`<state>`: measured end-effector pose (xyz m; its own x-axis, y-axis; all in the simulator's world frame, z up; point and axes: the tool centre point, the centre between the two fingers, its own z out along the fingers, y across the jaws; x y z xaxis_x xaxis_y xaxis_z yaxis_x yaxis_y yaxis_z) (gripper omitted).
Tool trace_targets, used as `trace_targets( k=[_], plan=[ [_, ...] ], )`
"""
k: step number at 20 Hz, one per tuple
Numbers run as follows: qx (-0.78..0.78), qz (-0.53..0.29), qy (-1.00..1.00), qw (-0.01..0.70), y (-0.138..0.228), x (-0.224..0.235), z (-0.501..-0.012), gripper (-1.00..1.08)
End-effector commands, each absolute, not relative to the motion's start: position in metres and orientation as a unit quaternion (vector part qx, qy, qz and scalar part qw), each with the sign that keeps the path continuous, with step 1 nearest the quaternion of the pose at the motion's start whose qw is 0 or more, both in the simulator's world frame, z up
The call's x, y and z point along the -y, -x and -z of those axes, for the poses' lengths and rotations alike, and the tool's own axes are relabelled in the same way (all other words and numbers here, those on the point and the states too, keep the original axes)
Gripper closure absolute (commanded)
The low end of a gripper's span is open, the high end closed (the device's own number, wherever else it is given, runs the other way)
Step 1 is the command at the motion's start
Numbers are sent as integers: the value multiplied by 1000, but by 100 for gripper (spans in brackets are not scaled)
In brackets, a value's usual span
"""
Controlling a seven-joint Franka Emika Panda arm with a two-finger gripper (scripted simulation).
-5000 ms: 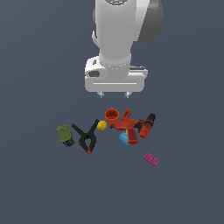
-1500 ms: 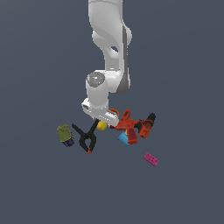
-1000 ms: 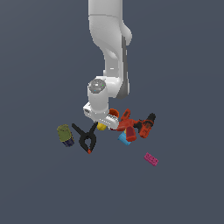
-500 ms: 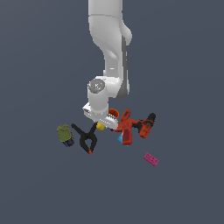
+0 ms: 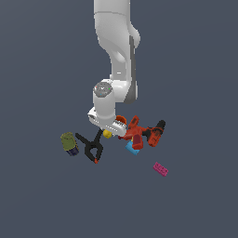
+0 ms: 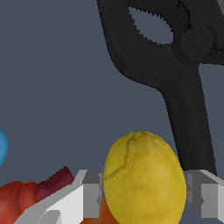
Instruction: Pick up a designated object from a clutter of objects.
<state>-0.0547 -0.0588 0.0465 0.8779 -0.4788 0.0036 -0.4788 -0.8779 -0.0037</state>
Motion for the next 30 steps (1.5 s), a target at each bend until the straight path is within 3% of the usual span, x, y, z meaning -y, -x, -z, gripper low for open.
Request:
trace_targets(
  k=[1,11,30],
  plan=[
    [-247,3,969,1,53,59,-55,108],
    [-247,2,969,1,42,59,-121,108],
    [-247,1,969,0,10,61,-302,108]
  ],
)
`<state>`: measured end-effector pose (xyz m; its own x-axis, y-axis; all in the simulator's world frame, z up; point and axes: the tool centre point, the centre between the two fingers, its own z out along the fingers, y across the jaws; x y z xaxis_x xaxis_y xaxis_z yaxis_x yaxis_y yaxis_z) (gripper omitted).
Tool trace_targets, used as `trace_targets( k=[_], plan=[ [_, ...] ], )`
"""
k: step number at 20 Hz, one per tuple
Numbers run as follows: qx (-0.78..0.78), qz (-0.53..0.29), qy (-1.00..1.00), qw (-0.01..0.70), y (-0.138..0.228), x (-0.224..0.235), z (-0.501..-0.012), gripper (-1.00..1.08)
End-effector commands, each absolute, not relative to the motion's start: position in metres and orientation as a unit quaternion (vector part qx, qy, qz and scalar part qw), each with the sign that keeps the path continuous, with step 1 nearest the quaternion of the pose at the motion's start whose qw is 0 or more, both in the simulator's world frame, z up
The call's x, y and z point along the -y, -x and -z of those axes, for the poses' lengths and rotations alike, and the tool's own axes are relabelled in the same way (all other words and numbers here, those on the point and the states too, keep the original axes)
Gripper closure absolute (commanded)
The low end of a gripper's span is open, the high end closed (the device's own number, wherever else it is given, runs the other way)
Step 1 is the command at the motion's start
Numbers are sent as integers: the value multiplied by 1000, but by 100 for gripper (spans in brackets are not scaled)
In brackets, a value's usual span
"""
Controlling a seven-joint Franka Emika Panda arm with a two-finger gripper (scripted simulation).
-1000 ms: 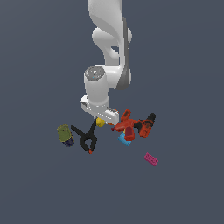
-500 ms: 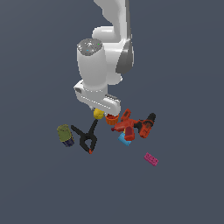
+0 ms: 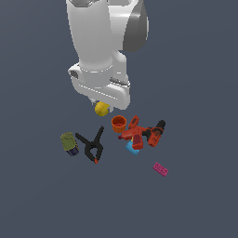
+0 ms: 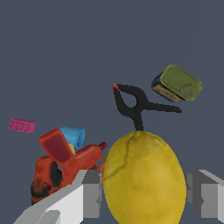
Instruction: Pick up a designated object from a clutter of objects.
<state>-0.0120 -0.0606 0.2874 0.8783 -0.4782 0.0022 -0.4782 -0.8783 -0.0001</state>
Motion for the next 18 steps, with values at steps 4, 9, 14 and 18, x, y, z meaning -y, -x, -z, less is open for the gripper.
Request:
trace_targets(
  k=[4,9,14,18],
  plan=[
    [246,-1,-969,0,3,61,-331,108],
    [246,0,-969,0,-4,61,-357,108],
    [246,0,-969,0,-8,61,-371,108],
    [246,0,-969,0,-9,61,-373,108]
  ],
)
